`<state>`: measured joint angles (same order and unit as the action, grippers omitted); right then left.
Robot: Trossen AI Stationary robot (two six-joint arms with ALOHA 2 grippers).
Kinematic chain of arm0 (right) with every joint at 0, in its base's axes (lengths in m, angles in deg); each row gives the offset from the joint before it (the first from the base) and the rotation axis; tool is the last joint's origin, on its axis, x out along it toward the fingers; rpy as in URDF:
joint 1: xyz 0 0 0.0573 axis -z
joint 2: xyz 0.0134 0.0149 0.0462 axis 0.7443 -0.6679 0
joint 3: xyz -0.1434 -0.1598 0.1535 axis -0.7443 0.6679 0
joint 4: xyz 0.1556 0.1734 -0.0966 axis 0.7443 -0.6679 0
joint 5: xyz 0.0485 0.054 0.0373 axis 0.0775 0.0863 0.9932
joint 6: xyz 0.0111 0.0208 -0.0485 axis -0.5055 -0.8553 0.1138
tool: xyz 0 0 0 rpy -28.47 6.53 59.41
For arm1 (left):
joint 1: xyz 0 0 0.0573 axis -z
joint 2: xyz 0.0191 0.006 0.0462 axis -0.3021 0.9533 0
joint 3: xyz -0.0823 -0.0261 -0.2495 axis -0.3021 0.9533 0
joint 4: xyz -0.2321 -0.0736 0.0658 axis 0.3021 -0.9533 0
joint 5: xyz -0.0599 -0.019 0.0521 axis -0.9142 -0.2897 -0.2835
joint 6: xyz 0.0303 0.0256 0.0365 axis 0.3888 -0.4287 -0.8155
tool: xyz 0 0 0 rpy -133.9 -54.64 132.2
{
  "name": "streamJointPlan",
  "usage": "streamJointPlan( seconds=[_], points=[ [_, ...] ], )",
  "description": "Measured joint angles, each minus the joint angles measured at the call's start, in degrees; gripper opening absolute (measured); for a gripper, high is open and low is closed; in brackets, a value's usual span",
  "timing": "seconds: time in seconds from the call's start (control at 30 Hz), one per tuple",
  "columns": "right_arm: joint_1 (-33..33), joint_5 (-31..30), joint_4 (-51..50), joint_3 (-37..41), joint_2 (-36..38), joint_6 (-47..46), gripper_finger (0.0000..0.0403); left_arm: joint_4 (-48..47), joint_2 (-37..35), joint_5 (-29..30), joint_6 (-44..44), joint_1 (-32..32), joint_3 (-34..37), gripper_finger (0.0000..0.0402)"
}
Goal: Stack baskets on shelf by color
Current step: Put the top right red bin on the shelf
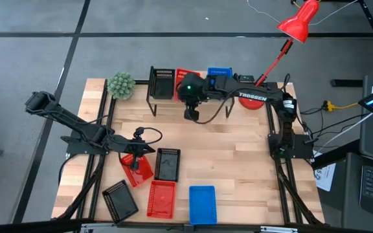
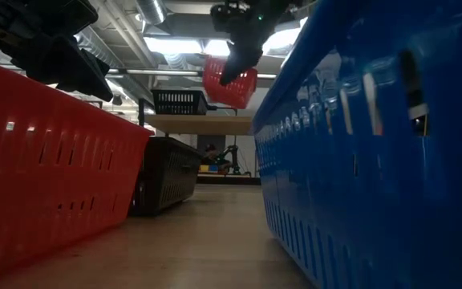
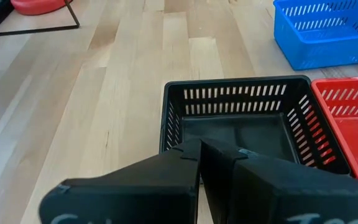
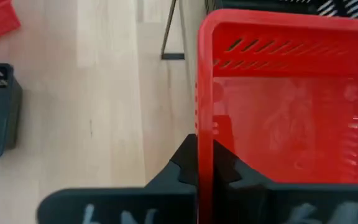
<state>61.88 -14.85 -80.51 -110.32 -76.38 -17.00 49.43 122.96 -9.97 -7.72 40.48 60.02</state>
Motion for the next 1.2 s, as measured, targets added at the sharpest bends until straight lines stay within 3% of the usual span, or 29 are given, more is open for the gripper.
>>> streamJointPlan(
  seconds=[0.43, 0.87, 1.07, 1.2],
  points=[
    [4.9, 3.4, -1.9, 1.0, -0.6, 1.1, 0.0000, 0.0, 0.0, 0.0, -1.5, 0.0, 0.0, 0.0000],
    [5.5, 4.8, -1.6, 1.1, -2.5, 3.0, 0.0002, 0.0, 0.0, 0.0, -2.9, 0.0, 0.0, 0.0000],
    [5.5, 4.4, -1.7, 1.1, -2.5, 3.9, 0.0038, 0.0, 0.0, 0.0, -2.9, 0.0, 0.0, 0.0000],
    [5.5, -0.4, -1.8, 1.1, -2.5, 4.0, 0.0069, 0.0, 0.0, 0.0, -2.9, 0.0, 0.0, 0.0000]
  ],
)
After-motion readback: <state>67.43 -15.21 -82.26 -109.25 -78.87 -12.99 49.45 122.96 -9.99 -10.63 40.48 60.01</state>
